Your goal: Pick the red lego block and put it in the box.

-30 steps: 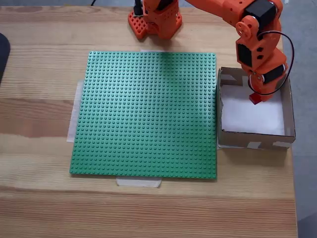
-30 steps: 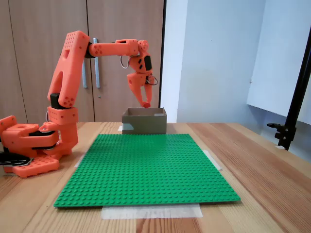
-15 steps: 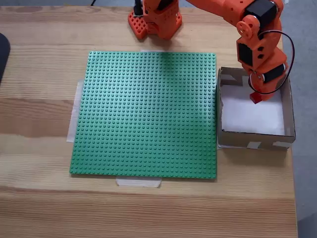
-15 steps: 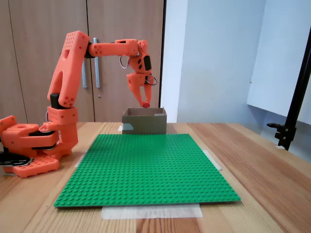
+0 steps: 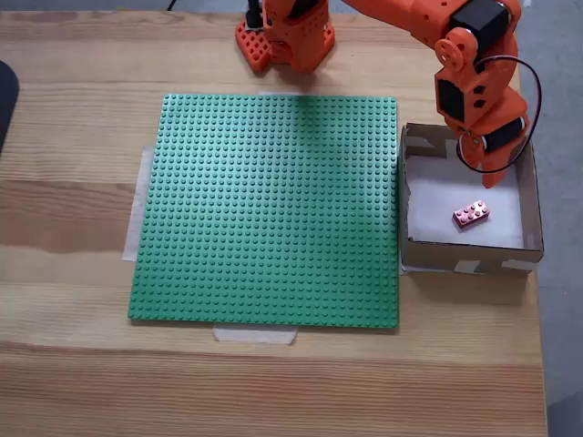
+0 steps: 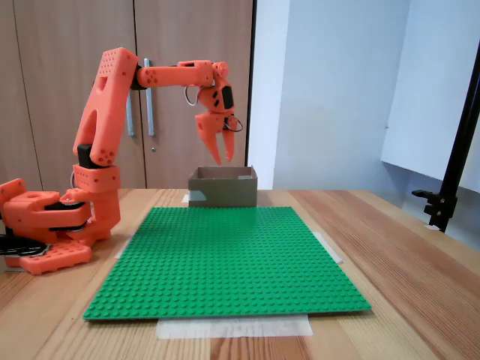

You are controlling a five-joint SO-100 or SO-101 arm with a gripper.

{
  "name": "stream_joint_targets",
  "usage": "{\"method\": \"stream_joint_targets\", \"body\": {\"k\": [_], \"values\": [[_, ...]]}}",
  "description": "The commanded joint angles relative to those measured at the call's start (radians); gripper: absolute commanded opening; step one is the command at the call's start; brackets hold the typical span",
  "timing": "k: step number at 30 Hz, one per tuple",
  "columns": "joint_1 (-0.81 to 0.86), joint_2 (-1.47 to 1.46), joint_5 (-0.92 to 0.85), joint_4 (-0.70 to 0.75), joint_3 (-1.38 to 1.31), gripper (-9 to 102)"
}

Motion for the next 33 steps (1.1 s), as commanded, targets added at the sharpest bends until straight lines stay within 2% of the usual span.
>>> {"method": "stream_joint_targets", "body": {"k": [1,7,15,28,33], "values": [[0.009,0.052,0.002,-0.014,-0.006,15],[0.037,0.195,-0.029,-0.087,0.141,12],[0.118,0.503,-0.109,-0.268,0.492,-1],[0.350,0.988,-0.227,-0.526,0.917,-1],[0.446,1.129,-0.262,-0.578,1.042,-1]]}}
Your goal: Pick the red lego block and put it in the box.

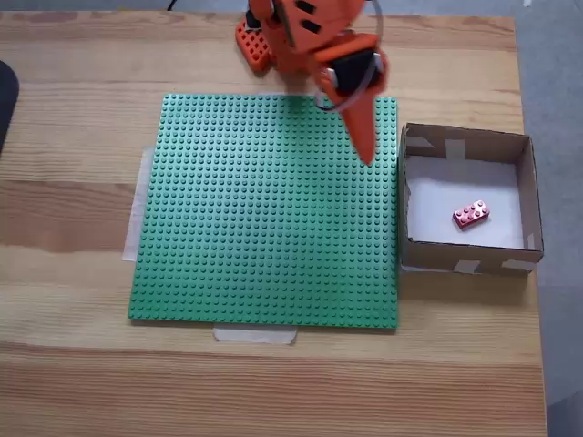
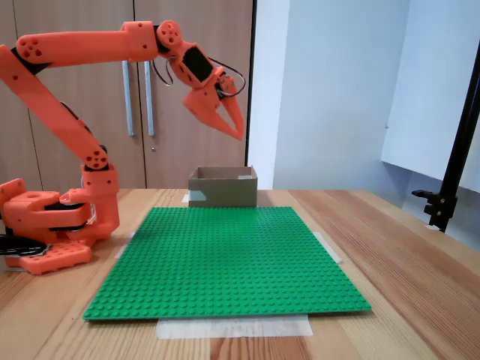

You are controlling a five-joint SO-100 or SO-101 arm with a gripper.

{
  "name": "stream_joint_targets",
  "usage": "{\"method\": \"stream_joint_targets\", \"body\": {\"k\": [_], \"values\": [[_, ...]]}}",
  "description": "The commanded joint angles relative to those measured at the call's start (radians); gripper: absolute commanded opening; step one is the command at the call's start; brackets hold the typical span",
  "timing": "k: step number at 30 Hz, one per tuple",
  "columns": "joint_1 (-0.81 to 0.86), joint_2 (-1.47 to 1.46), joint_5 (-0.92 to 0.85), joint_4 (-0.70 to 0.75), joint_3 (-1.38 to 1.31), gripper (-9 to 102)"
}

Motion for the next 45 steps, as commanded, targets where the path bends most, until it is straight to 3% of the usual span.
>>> {"method": "stream_joint_targets", "body": {"k": [1,11,19,45], "values": [[0.063,0.112,-0.020,-0.037,0.041,-1],[0.244,0.353,-0.020,-0.107,0.290,-1],[0.371,0.514,0.018,-0.080,0.469,-1],[0.462,0.808,-0.005,0.058,0.856,-1]]}}
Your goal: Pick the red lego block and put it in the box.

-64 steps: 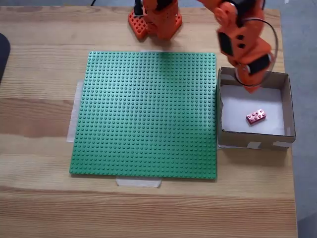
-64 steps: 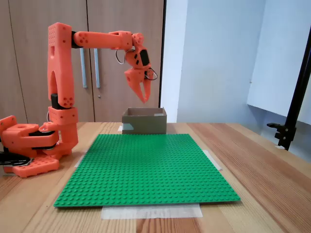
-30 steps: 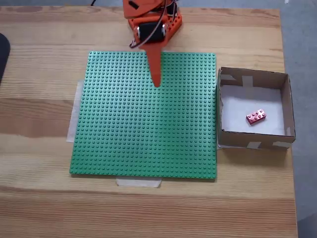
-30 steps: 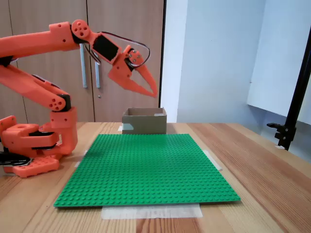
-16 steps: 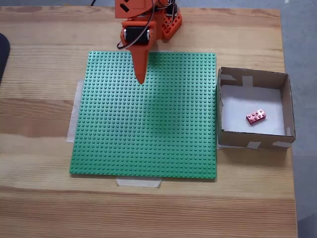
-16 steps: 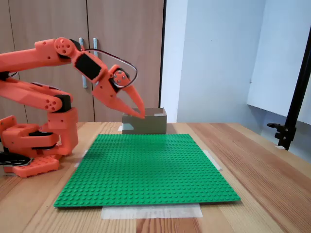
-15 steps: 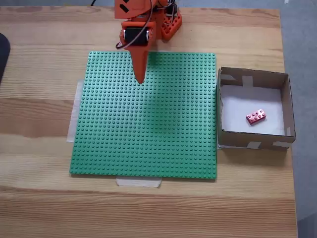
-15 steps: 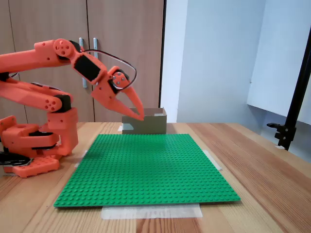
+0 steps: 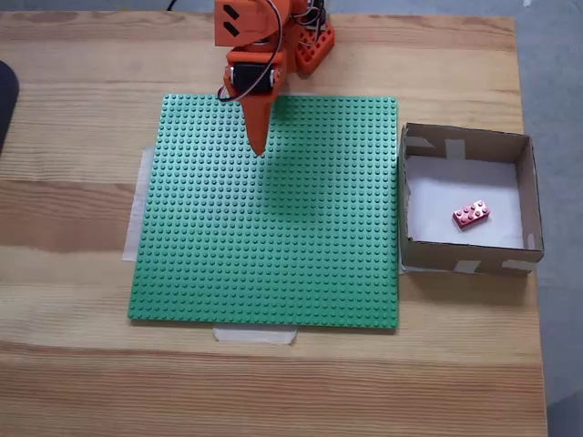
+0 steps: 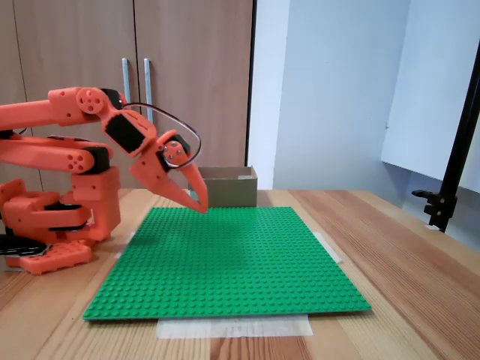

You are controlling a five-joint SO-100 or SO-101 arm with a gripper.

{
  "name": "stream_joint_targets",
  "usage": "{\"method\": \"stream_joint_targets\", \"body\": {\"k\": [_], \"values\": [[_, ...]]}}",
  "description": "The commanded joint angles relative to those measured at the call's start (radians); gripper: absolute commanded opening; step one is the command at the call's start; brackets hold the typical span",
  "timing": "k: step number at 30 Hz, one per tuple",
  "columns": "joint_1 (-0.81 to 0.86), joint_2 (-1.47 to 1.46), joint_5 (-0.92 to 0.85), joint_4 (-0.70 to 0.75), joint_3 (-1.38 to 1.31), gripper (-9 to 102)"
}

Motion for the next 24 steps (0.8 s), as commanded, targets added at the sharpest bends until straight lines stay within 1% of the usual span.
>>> {"method": "stream_joint_targets", "body": {"k": [1,10,24], "values": [[-0.006,0.015,0.018,0.028,0.005,-1],[-0.008,0.058,0.018,0.061,0.067,-1],[-0.011,0.126,0.015,0.060,0.149,-1]]}}
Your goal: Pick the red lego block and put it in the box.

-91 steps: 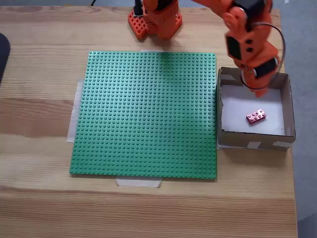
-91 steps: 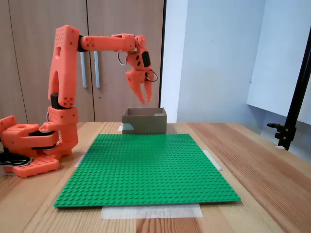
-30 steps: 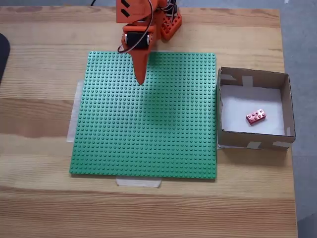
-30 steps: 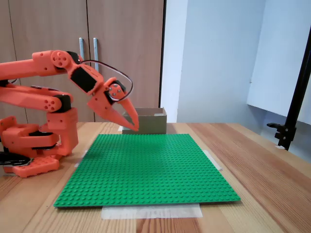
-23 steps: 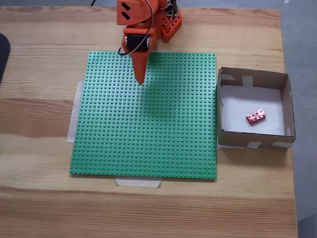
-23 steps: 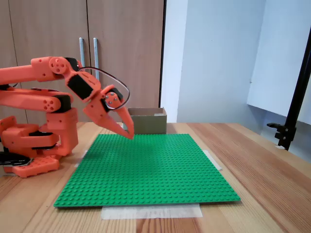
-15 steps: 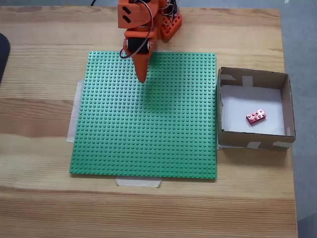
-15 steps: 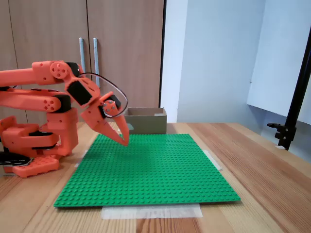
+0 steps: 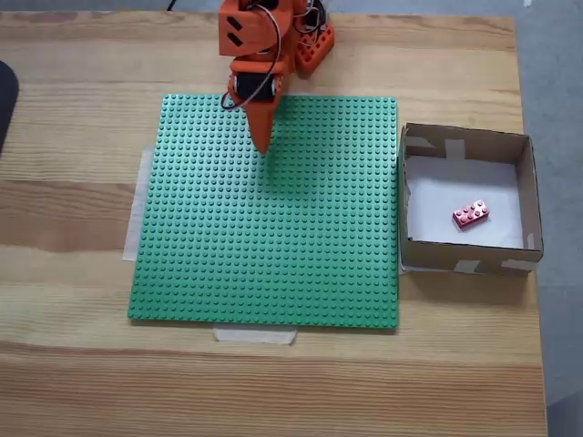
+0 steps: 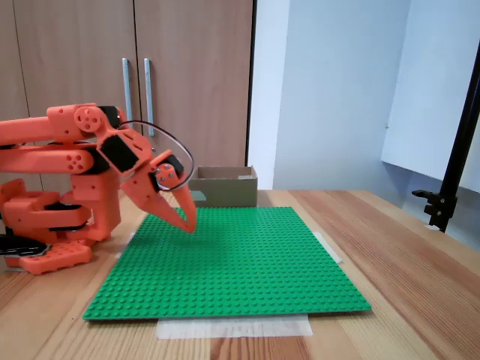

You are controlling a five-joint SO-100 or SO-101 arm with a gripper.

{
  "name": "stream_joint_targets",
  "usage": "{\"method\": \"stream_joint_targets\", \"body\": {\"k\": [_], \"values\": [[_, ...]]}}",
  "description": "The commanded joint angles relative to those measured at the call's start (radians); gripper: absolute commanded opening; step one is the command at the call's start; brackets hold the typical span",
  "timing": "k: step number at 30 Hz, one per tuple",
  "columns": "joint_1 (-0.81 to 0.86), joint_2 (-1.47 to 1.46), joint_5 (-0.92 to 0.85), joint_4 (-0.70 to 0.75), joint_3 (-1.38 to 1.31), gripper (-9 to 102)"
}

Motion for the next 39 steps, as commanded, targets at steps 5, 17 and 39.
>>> {"method": "stream_joint_targets", "body": {"k": [5,17,39], "values": [[-0.014,0.017,-0.052,-0.017,0.049,-1],[-0.014,0.018,-0.089,-0.043,0.101,-1],[-0.014,0.018,-0.120,-0.112,0.160,-1]]}}
